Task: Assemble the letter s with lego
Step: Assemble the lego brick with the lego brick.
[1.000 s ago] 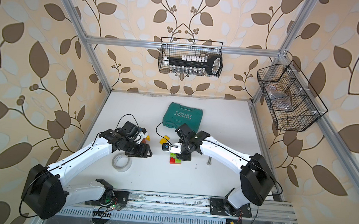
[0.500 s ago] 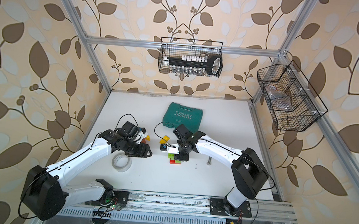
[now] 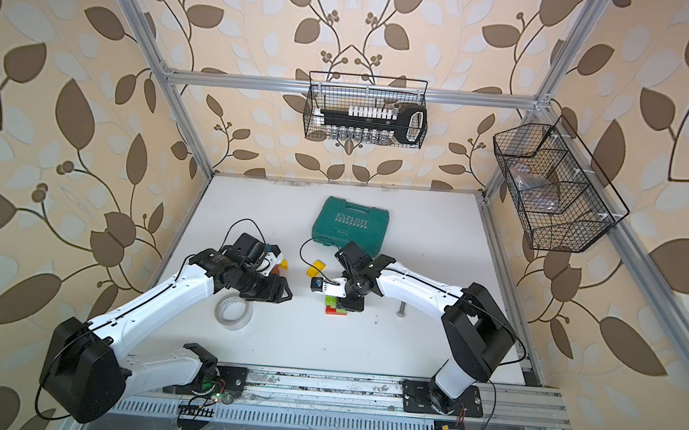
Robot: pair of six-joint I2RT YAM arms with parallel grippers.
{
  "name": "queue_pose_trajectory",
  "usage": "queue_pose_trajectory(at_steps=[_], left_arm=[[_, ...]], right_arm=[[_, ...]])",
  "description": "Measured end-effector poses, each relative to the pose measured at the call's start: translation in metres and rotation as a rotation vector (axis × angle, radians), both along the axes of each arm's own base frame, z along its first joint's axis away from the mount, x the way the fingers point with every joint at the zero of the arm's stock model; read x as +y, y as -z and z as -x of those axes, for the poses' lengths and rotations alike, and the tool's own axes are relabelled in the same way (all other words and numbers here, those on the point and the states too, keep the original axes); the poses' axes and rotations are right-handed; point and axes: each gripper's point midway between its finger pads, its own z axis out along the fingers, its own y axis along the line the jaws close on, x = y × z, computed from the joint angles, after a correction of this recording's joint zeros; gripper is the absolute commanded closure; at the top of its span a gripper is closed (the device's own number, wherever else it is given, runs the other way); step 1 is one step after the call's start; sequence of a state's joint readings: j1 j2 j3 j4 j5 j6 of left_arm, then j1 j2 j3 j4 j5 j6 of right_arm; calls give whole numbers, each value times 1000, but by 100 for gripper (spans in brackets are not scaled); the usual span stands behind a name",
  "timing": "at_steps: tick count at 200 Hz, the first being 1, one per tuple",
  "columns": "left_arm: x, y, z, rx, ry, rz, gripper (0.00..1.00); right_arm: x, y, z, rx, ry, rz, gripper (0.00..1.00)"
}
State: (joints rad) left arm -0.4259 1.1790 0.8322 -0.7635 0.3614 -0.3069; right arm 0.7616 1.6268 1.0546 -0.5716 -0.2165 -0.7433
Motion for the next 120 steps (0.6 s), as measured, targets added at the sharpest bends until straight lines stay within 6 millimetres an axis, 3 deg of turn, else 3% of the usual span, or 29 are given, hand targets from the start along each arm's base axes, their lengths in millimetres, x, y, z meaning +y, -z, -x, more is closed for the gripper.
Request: queue_pose_trajectory(at_steps=[120], left_arm=[[0, 0, 0, 0, 0, 0, 30]], right_arm=[[-1, 3, -2, -6, 11, -6, 98]])
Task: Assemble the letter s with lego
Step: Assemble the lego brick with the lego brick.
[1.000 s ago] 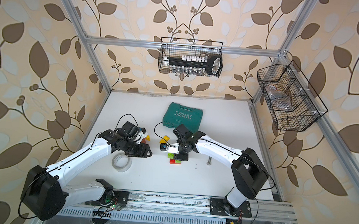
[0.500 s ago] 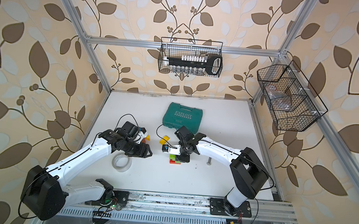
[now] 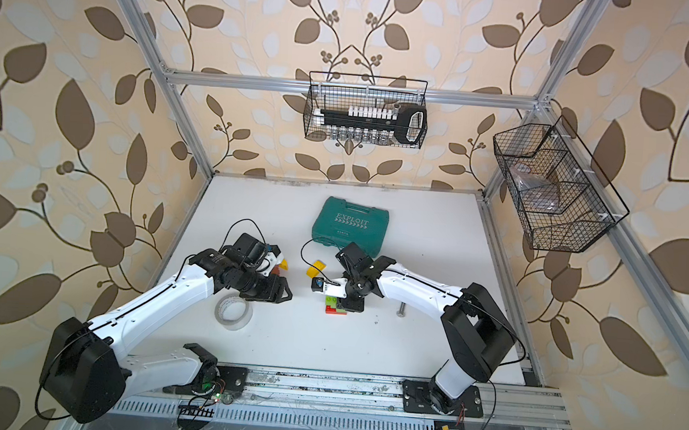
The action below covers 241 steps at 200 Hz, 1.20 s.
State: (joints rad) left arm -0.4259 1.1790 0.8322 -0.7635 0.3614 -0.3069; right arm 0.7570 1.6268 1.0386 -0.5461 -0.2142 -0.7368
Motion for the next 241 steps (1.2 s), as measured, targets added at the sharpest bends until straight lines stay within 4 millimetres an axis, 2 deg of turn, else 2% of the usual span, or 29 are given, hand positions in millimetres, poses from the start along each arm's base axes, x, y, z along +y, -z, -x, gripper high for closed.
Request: queue_pose_trajectory(at_steps=[241], left_arm=[[0, 0, 0, 0, 0, 0, 30]], right_arm=[[-4, 3, 3, -39, -4, 23, 99]])
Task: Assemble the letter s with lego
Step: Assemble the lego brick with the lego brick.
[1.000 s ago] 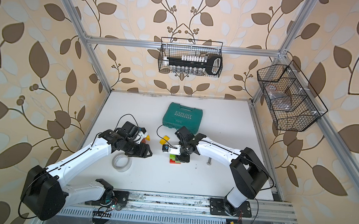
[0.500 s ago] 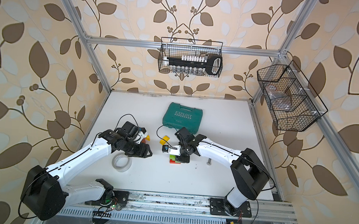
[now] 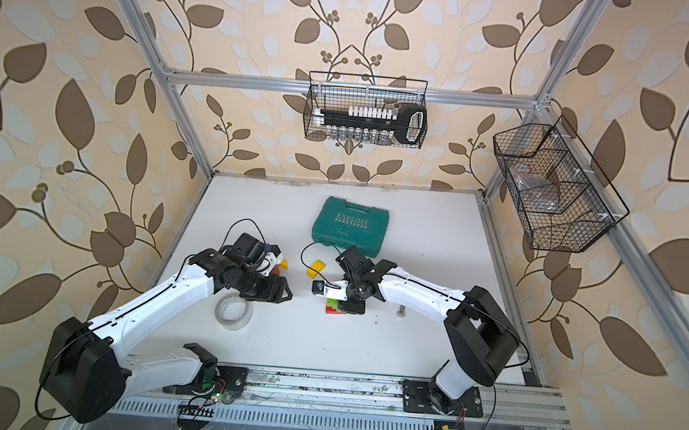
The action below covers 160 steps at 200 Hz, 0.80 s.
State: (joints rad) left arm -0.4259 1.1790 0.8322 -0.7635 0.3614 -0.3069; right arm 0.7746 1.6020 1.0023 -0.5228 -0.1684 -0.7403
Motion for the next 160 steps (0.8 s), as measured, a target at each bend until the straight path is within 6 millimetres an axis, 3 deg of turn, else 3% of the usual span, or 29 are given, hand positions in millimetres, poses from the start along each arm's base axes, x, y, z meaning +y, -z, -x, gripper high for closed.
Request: queue_pose_trajectory(at_steps=[120, 138, 160], left_arm=[[0, 0, 0, 0, 0, 0, 29], [0, 0, 0, 0, 0, 0, 28], [0, 0, 0, 0, 0, -1, 26]], right_arm=[[11, 3, -3, -5, -9, -4, 99], [11, 3, -3, -4, -9, -3, 92], [11, 2, -3, -4, -8, -1, 71]])
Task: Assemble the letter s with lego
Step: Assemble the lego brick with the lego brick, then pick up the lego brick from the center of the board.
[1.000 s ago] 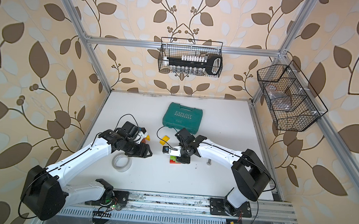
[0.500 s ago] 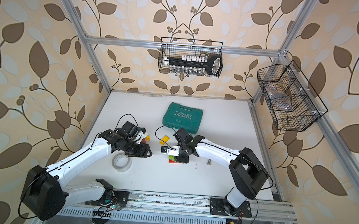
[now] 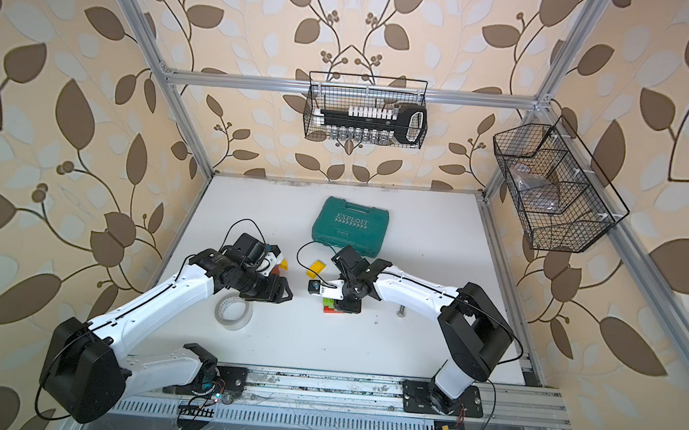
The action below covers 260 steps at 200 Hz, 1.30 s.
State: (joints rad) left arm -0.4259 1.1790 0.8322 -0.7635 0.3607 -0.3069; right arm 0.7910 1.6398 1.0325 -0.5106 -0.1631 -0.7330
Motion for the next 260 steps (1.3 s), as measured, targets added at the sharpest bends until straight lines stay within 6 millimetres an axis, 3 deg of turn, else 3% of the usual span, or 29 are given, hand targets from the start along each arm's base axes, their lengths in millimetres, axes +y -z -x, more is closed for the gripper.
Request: queue_pose_trajectory(at_steps=[16, 45, 69, 90, 104, 130, 154, 171, 195, 234, 260], left_arm=[[0, 0, 0, 0, 0, 0, 26], [0, -1, 0, -5, -1, 0, 25], [0, -3, 0, -14, -1, 3, 26], [1, -5, 0, -20, -1, 5, 28], [1, -5, 0, -24, 0, 5, 32], [3, -19, -7, -27, 2, -33, 34], [-7, -47, -41, -91, 42, -99, 36], [-18, -56, -68, -119, 94, -166, 35], [-34, -32, -92, -94, 187, -298, 35], [-53, 33, -101, 3, 329, -476, 29], [-56, 59, -106, 27, 370, -536, 26]], right_arm=[[-2, 0, 1, 5, 3, 11, 58], [-13, 4, 3, 34, 29, 44, 46], [-15, -2, 2, 40, 48, 39, 41], [-16, -20, -2, 11, 73, -1, 38], [-19, -44, -7, -33, 108, -56, 38], [-30, -115, -26, -208, 214, -210, 37], [-39, -178, -30, -374, 283, -366, 37], [-49, -203, -30, -446, 331, -432, 37], [-62, -216, -29, -491, 413, -485, 38], [-83, -225, -18, -490, 540, -578, 38], [-88, -235, -10, -468, 584, -649, 38]])
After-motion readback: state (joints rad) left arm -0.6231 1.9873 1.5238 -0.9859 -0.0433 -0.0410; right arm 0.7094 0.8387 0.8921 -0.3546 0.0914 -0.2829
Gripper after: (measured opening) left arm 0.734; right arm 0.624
